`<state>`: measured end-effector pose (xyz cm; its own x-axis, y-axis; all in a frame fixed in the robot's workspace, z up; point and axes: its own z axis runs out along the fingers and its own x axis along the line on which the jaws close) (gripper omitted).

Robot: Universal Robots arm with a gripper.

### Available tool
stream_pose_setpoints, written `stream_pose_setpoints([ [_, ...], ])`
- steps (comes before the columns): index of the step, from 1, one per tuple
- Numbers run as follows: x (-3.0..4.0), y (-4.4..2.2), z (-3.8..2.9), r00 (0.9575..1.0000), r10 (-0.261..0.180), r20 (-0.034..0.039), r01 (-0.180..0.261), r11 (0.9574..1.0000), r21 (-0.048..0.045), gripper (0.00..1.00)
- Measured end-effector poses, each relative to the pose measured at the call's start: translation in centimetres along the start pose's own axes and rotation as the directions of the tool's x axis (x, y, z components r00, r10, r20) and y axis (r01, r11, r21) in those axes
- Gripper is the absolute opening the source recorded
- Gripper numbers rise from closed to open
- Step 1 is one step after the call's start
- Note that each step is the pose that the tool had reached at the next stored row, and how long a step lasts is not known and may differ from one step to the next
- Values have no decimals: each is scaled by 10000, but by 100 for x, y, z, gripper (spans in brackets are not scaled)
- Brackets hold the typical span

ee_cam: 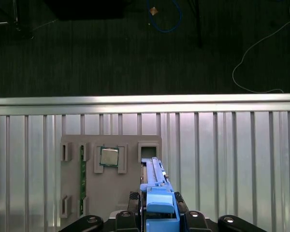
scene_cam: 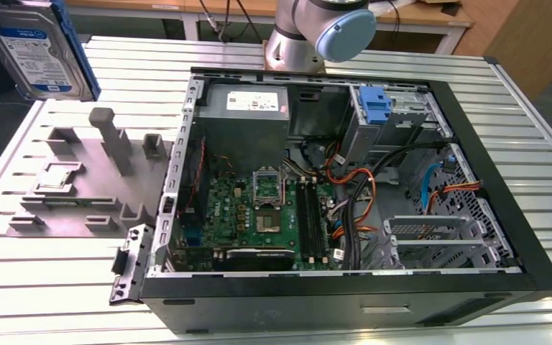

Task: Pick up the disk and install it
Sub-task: 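Pick up the disk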

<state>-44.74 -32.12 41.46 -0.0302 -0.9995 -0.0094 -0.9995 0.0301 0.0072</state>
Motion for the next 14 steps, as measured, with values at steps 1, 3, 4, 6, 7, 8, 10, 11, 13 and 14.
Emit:
stream_pose_setpoints([
  [1, 0, 0, 0, 10000, 0, 0, 0, 10000, 0, 37],
  [3, 0, 0, -1, 10000, 0, 0, 0, 10000, 0, 37],
  [4, 0, 0, -5, 10000, 0, -1, 0, 10000, -2, 37],
  [6, 0, 0, -13, 10000, 0, 0, 0, 10000, 0, 37],
  [7, 0, 0, -19, 10000, 0, 0, 0, 10000, 0, 37],
  [8, 0, 0, -27, 10000, 0, 0, 0, 10000, 0, 37],
  [10, -1, 0, -47, 10000, 1, 0, -1, 10000, 0, 37],
  [11, -1, 1, -55, 10000, 0, 0, 0, 10000, 1, 37],
  [13, -1, 1, -73, 10000, 0, 0, 0, 10000, 0, 37],
  [14, -1, 1, -81, 10000, 0, 0, 0, 10000, 0, 37],
])
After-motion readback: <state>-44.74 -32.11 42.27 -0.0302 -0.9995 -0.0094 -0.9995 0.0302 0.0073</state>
